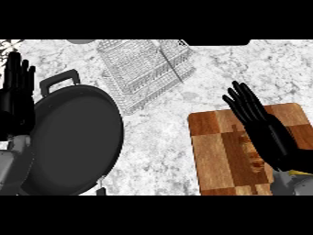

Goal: Pick the croissant from the cutting board and place it in the tiered basket

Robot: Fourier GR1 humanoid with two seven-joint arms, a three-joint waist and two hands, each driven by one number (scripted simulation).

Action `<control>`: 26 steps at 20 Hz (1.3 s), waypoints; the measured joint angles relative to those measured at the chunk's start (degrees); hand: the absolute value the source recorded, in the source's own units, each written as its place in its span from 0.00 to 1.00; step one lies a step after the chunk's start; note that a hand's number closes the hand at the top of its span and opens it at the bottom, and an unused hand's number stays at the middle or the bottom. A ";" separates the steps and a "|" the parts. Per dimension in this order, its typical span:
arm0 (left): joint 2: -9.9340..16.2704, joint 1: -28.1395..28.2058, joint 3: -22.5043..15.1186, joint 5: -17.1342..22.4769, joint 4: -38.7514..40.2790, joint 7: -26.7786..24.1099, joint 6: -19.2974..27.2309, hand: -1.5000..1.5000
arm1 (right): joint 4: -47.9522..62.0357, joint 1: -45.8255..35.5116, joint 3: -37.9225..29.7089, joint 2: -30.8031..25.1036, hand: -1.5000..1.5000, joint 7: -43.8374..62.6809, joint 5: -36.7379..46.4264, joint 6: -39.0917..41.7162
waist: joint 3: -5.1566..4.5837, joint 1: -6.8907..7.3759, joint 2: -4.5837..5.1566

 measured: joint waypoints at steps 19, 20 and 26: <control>8.53 7.75 -14.48 -14.74 -7.64 0.61 -10.43 0.50 | -1.37 -10.82 -3.20 -5.31 0.00 23.49 21.05 -21.39 | -2.47 -1.91 -0.91; 8.24 7.73 -14.71 -15.17 -7.32 0.54 -10.22 0.50 | -1.79 -11.53 -2.37 -7.30 0.00 26.87 21.99 -20.16 | -2.52 -2.02 -0.92; 8.05 8.34 -14.97 -15.86 -7.55 1.04 -9.93 0.50 | -5.54 -14.01 4.11 -20.30 0.00 46.59 27.58 -9.40 | -2.83 -2.41 -1.35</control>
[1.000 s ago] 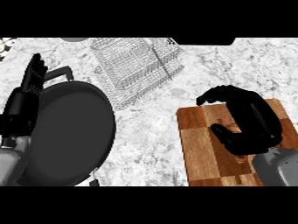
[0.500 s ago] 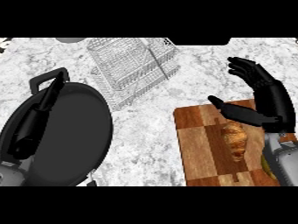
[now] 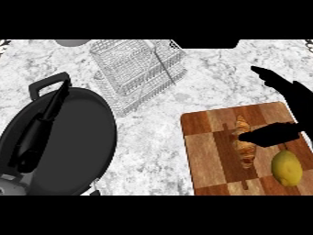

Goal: Pick the croissant from the cutting board and place it in the tiered basket

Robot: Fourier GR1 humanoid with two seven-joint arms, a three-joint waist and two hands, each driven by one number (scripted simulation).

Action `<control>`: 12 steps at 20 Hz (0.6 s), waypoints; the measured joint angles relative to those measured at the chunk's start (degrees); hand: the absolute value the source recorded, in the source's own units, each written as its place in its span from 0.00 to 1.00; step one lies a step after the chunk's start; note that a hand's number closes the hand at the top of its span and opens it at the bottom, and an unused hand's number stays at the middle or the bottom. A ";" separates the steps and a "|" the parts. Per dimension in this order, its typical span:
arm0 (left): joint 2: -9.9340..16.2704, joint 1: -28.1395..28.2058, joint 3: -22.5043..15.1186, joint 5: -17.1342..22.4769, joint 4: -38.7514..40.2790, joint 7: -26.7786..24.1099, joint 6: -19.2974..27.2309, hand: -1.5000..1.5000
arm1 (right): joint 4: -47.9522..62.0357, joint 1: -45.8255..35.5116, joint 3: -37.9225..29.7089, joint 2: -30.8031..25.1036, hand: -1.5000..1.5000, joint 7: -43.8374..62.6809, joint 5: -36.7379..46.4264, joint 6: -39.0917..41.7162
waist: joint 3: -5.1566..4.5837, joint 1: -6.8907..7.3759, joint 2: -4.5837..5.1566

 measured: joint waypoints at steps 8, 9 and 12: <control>-0.51 0.15 -0.42 -1.17 -1.28 0.72 0.00 0.50 | -9.71 -8.52 6.04 -7.16 0.00 25.09 -0.04 10.99 | 0.11 0.65 0.14; -0.80 -0.22 -0.54 -1.41 -1.39 1.20 0.02 0.50 | -10.08 -9.71 6.73 -6.93 0.00 26.49 -0.12 11.19 | 0.15 0.75 0.22; -0.79 0.34 -0.02 -1.35 -0.81 0.16 -0.58 0.50 | -11.40 -11.99 9.67 -5.28 0.00 30.08 0.58 11.08 | 0.18 0.99 0.36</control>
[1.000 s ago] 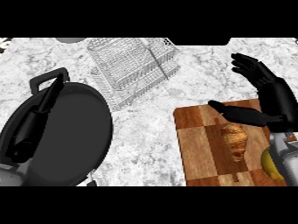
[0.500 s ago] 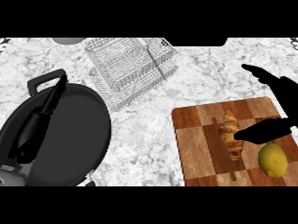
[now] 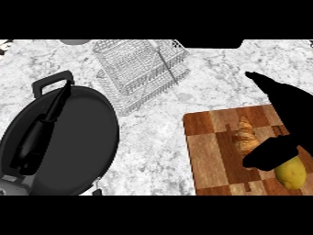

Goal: Pick the croissant from the cutting board and place it in the tiered basket

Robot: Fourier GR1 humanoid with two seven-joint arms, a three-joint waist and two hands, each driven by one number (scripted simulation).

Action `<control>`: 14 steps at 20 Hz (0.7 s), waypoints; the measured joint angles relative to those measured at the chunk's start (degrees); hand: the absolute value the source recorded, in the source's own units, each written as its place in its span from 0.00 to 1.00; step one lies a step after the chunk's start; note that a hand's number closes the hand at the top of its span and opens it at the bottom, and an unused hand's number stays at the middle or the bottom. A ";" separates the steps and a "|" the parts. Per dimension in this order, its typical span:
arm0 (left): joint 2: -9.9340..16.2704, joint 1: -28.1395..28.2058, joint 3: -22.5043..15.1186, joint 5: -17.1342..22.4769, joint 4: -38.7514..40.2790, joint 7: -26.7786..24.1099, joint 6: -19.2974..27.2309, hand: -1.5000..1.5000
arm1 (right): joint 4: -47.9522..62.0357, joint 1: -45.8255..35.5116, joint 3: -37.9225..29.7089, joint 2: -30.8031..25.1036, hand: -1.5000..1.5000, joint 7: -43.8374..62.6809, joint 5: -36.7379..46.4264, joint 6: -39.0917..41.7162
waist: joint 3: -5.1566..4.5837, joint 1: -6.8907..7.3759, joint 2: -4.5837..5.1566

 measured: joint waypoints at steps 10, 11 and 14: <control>-0.53 -0.14 0.32 -0.57 -0.68 0.66 -0.91 0.50 | 8.96 -3.94 9.72 6.75 0.00 3.77 6.90 -0.82 | 0.04 0.45 0.20; -0.46 0.16 0.55 -0.39 -0.68 0.45 -1.04 0.50 | 9.78 -3.46 10.86 7.16 0.00 3.89 7.94 -0.93 | 0.03 0.35 0.15; -0.80 0.58 0.60 -0.67 -0.35 -0.13 -1.02 0.50 | 12.77 -3.28 12.34 7.96 0.00 4.07 9.56 -0.82 | 0.04 0.06 0.13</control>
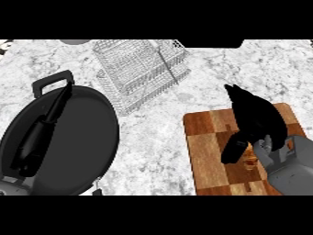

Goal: Pick the croissant from the cutting board and place it in the tiered basket

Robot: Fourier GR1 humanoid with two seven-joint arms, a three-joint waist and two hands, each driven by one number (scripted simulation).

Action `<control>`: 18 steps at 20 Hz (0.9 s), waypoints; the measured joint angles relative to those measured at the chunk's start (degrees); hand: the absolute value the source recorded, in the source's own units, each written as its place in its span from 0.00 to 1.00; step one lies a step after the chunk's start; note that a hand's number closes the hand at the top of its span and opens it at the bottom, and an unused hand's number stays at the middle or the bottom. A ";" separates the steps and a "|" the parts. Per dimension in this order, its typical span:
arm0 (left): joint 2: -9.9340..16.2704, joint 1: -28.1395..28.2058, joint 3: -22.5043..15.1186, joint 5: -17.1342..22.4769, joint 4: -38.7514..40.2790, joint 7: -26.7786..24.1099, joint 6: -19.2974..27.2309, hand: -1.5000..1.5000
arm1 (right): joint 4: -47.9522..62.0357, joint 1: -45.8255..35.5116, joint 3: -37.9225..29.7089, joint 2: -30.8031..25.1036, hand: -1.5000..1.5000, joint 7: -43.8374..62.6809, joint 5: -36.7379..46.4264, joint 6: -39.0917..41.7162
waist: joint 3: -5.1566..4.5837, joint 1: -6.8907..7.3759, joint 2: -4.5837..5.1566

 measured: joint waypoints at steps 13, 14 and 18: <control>-0.39 0.34 1.38 -0.69 -0.91 1.11 -0.58 0.50 | 6.05 2.48 1.81 1.91 0.00 -0.26 0.78 2.60 | 0.07 -0.66 -0.07; -0.52 0.16 1.43 -0.72 -0.72 1.15 -0.74 0.50 | 6.04 2.88 1.98 1.88 0.00 -0.28 0.69 2.86 | 0.09 -0.72 -0.04; -0.87 0.07 1.85 -1.00 -0.24 1.11 -1.01 0.50 | 5.58 4.03 1.39 1.24 0.00 -0.20 2.03 2.82 | 0.10 -0.92 -0.07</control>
